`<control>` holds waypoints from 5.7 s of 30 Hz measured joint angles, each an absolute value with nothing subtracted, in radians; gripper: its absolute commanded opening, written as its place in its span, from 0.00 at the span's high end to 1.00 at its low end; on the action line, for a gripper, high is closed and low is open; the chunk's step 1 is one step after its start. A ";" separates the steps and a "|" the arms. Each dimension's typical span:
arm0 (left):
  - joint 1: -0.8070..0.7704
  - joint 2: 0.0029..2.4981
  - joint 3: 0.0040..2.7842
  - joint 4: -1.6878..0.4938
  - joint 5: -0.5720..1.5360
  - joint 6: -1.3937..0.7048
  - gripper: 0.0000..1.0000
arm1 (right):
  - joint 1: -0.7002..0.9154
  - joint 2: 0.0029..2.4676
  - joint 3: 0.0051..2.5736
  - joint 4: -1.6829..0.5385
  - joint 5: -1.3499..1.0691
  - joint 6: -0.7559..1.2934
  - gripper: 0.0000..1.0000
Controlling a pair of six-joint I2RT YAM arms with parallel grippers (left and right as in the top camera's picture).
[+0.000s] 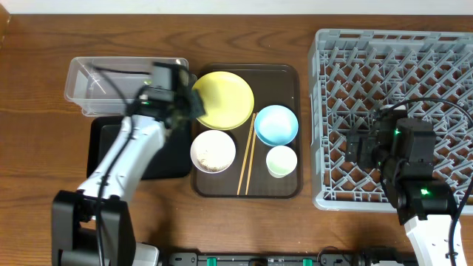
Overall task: Sort waste into correct bins and load items into the dishwasher rack
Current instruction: 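Grasp the white rice bowl on the tray with left gripper, then tip the rice bowl over the black bin to pour out rice, then return the emptied bowl to the tray and release it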
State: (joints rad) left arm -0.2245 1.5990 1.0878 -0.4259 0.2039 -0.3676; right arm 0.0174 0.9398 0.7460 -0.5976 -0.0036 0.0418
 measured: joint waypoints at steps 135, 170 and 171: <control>0.583 1.747 1.040 -0.804 1.540 -0.130 0.94 | 0.017 0.940 0.746 -0.608 -0.004 0.042 0.01; -0.546 1.573 1.040 -0.614 0.321 -0.099 0.67 | 0.017 0.940 0.746 -0.608 -0.004 0.042 0.01; -0.547 1.573 1.040 -0.608 0.310 -0.098 0.67 | 0.017 0.940 0.746 -0.608 -0.004 0.042 0.01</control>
